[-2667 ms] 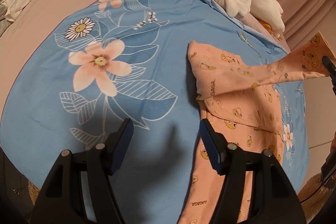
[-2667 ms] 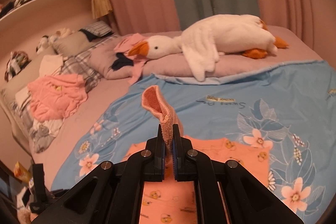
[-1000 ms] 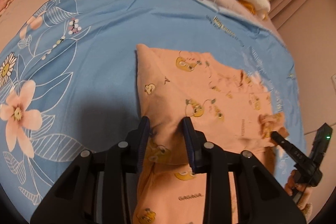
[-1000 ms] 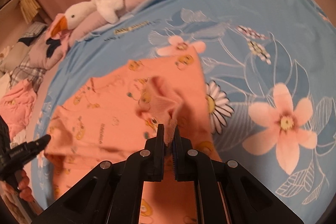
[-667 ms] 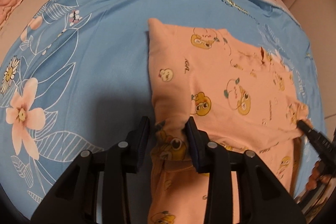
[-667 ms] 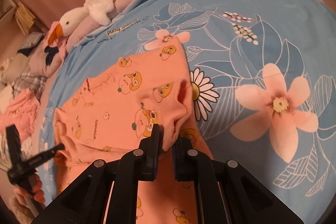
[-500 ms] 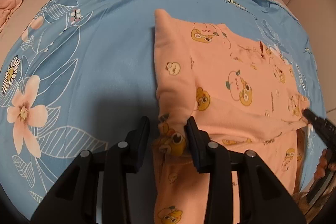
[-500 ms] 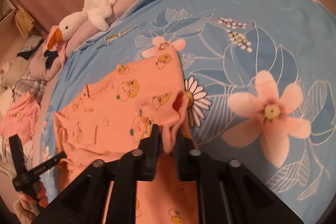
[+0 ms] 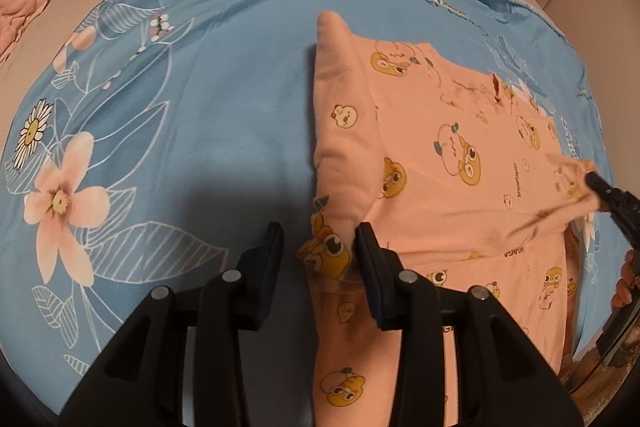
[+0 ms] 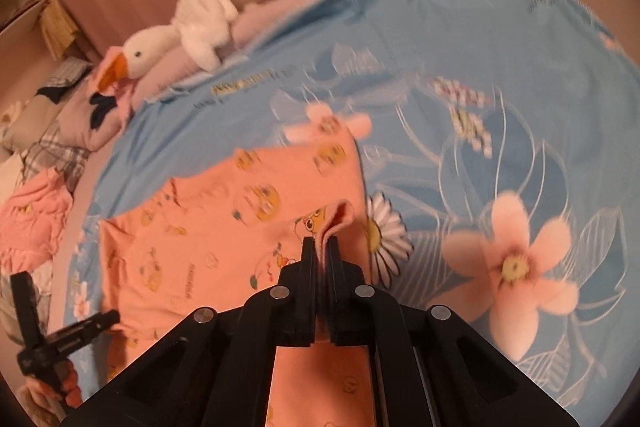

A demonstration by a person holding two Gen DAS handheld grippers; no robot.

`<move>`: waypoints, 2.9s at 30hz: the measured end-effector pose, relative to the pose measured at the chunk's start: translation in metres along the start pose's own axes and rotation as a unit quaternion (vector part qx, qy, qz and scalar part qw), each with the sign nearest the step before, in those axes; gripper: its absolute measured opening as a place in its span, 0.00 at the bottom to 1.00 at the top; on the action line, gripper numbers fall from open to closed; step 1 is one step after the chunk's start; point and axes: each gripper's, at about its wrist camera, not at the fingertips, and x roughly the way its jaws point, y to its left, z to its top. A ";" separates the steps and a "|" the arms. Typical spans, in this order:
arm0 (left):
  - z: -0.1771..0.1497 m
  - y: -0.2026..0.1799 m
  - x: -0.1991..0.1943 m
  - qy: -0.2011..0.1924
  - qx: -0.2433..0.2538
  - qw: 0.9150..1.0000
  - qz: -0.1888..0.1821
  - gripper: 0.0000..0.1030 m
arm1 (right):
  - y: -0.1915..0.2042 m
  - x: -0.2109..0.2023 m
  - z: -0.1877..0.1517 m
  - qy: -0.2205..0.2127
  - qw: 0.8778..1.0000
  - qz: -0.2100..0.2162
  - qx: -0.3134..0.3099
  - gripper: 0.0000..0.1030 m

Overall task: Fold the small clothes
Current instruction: 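Lower the held cuff onto the romper body and open the right gripper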

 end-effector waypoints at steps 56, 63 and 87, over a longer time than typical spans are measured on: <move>-0.001 0.014 0.007 -0.008 -0.037 0.999 0.003 0.59 | -0.006 0.041 -0.021 0.043 0.995 -0.081 -0.034 0.05; -0.001 0.012 0.008 -0.011 -0.032 0.999 0.012 0.60 | -0.004 0.042 -0.022 0.042 0.995 -0.086 -0.039 0.05; -0.014 -0.007 -0.064 -0.077 -0.054 0.995 -0.030 0.83 | 0.009 -0.012 -0.016 -0.016 0.997 -0.073 -0.032 0.68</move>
